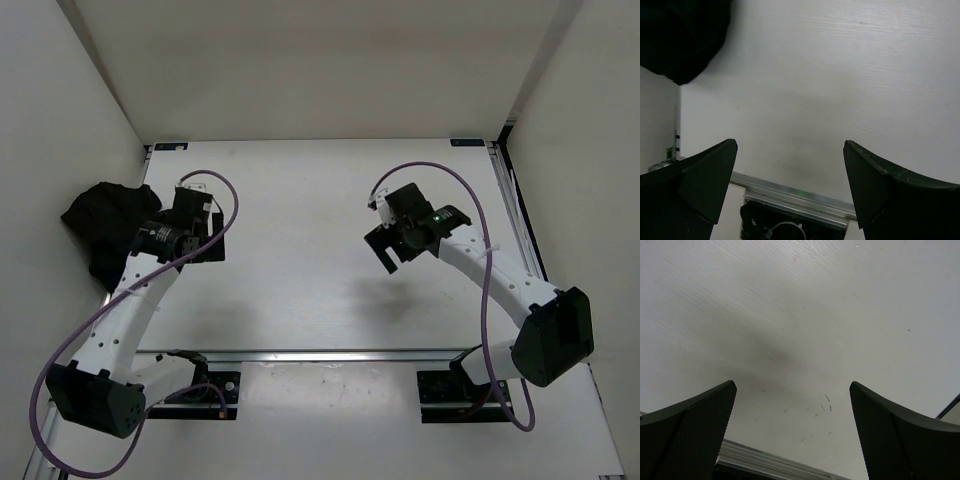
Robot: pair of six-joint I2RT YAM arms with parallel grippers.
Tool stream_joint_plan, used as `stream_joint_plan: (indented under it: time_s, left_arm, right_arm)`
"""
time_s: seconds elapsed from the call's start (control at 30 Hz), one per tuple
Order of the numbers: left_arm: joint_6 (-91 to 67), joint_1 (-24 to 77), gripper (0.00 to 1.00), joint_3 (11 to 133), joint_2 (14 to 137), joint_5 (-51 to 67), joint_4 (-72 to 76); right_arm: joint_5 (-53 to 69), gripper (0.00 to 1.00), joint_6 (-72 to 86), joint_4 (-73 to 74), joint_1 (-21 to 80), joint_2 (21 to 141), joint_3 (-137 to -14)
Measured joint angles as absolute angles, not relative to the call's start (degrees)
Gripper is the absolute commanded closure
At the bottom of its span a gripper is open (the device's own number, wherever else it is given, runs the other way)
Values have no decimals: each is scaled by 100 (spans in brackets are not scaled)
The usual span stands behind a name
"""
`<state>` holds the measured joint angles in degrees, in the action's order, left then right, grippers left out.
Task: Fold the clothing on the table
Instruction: Move the skirt to the center of the board
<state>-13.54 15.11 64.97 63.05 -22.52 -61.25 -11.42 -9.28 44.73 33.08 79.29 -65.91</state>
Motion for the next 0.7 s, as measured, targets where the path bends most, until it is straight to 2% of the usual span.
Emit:
stream_joint_plan:
  time_s: [0.13, 0.3, 0.37, 0.5, 0.7]
  left_arm:
    - [-1155, 1413, 1, 6606, 6254, -3020, -5927]
    - [-316, -379, 1, 6182, 5404, -3555, -4320]
    - [-16, -685, 1, 6233, 5465, -4187, -3758]
    - [541, -502, 2, 6628, 6665, -5175, -2764]
    - [75, -760, 1, 6709, 8576, -5151, -2742]
  right_arm:
    - [-1140, 1, -928, 4462, 3223, 7950, -6591]
    - [-1142, 0, -926, 4451, 2995, 8012, -6591]
    - [-1135, 1, -926, 4445, 2904, 8016, -6591]
    - [-1116, 0, -926, 4434, 2810, 8053, -6606]
    - [-1090, 1, -965, 4379, 2733, 8112, -6624]
